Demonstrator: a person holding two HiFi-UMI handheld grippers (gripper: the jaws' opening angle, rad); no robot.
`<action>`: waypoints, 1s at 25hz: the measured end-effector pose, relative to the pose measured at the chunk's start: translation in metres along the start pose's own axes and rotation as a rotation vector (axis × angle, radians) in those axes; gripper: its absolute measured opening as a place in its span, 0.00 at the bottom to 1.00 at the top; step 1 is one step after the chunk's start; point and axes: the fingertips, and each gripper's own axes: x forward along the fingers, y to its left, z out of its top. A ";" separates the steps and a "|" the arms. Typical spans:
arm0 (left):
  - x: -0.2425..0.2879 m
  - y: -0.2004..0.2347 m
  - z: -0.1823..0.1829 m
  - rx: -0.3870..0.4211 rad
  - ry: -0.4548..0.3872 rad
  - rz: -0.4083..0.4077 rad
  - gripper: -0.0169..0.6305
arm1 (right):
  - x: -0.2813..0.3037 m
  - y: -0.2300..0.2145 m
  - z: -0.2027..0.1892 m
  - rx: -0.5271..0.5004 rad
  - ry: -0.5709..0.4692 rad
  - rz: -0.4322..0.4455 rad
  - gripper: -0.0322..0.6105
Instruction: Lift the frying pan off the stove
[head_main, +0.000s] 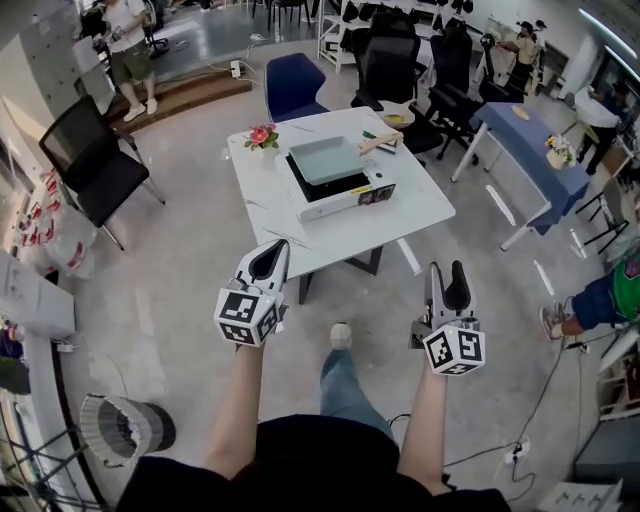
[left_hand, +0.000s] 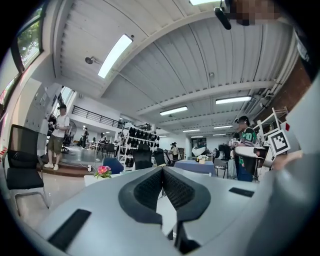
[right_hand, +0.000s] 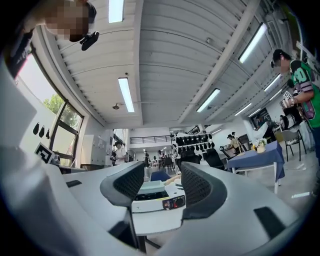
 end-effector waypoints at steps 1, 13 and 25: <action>0.023 0.007 -0.001 -0.004 0.003 0.011 0.05 | 0.023 -0.011 -0.002 -0.004 0.007 0.009 0.39; 0.218 0.100 0.031 0.018 -0.037 0.203 0.05 | 0.292 -0.101 -0.017 0.031 0.084 0.161 0.38; 0.258 0.133 0.033 0.026 -0.008 0.306 0.05 | 0.380 -0.114 -0.039 0.086 0.124 0.241 0.38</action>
